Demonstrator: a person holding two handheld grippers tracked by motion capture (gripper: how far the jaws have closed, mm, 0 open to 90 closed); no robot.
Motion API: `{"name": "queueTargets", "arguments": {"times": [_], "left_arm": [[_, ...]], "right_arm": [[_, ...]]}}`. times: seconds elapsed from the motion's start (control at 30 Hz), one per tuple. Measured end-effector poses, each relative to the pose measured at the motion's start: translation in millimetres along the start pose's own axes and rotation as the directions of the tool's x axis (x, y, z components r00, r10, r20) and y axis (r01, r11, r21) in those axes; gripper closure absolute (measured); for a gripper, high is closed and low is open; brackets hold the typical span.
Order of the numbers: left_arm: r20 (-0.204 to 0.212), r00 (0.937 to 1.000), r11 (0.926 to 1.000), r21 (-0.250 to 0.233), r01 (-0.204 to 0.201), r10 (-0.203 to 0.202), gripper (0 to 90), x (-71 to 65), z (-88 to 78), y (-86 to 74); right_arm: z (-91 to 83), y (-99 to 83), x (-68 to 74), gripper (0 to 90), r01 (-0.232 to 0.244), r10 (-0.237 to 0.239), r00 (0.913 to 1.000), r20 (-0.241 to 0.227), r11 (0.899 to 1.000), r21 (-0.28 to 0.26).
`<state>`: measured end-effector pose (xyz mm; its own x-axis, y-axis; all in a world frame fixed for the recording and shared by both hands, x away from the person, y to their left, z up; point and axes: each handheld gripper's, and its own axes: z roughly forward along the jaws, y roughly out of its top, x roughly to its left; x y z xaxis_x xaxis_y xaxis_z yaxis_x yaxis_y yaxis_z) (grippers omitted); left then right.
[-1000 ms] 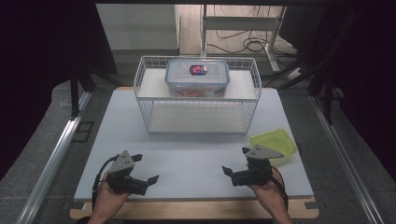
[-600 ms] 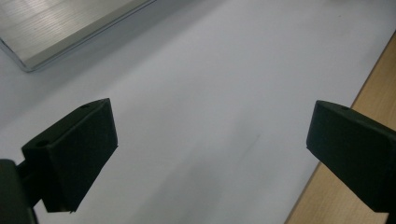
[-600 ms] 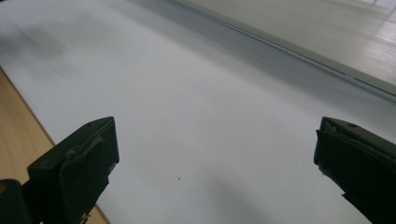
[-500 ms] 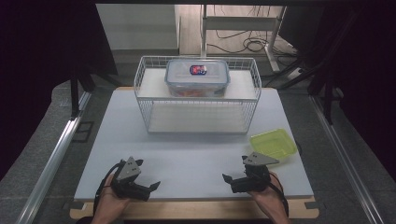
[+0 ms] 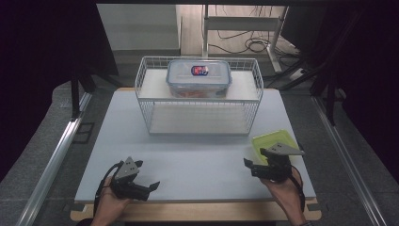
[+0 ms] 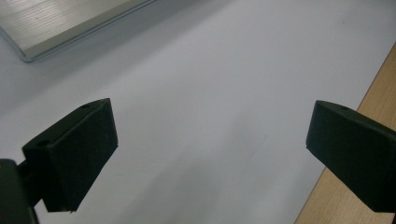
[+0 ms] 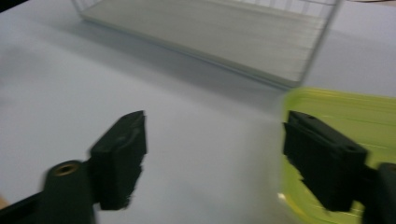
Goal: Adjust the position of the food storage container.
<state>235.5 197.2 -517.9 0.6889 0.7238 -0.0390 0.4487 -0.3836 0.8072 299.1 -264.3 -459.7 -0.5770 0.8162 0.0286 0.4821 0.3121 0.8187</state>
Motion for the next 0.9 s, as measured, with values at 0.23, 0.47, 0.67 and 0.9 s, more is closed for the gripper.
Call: {"name": "queueTargets", "arguments": {"times": [0.23, 0.47, 0.67, 0.9], "left_arm": [[0.007, 1.0, 1.0, 0.008, -0.002, 0.002, 2.3, 0.5, 1.1, -0.2], [0.009, 1.0, 0.9999, 0.014, 0.005, -0.005, 2.7, 1.5, 2.3, -0.8], [0.01, 0.9999, 0.9999, 0.014, 0.01, -0.01, 2.8, 1.8, 3.0, -0.9], [0.011, 0.9998, 0.9998, 0.013, 0.015, -0.015, 3.0, 2.4, 2.9, -1.1]], "right_arm": [[-7.2, 1.5, -38.4, 63.3, -0.031, 0.03, 0.9983, 0.05, 0.999, 0.021], [-6.0, 1.7, -65.6, 86.2, -0.032, 0.026, 0.9932, 0.114, 0.998, 0.053], [-5.8, 4.1, -89.1, 89.5, -0.092, 0.084, 0.9826, 0.166, 0.995, 0.041], [-5.9, 9.2, -110.7, 89.6, -0.12, 0.109, 0.97, 0.217, 0.992, 0.035]]}}
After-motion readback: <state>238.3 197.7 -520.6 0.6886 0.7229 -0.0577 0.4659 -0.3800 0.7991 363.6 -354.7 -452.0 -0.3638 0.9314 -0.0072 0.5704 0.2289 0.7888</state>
